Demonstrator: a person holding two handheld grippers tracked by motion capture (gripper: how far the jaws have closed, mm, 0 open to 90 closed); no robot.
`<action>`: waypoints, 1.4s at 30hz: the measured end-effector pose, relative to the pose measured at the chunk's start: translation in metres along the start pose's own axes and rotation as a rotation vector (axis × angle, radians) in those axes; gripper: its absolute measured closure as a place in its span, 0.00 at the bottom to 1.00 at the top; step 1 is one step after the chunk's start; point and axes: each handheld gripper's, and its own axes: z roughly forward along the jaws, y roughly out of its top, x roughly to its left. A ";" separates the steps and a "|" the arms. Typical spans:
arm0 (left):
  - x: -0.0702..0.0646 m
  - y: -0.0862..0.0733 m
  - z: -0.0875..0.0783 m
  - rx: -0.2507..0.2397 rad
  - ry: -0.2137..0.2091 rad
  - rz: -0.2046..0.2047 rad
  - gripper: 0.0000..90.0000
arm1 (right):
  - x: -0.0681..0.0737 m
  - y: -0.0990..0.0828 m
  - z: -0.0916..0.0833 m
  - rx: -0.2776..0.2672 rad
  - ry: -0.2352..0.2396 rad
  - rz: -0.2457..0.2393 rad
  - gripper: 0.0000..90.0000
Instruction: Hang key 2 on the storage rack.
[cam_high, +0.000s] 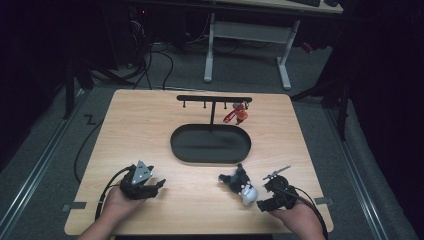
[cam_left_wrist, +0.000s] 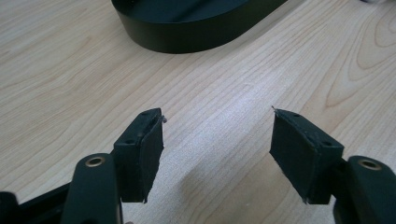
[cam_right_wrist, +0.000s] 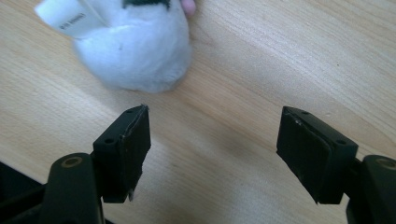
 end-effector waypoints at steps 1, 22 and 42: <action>0.000 0.000 0.000 -0.002 -0.001 -0.001 0.39 | 0.001 0.001 -0.002 0.005 0.001 0.000 0.28; -0.003 0.000 0.001 0.010 -0.016 0.026 0.38 | 0.030 0.043 -0.001 0.068 0.037 -0.098 0.22; -0.001 -0.006 -0.003 0.028 -0.005 0.031 0.38 | 0.036 0.063 0.030 0.112 0.059 -0.108 0.43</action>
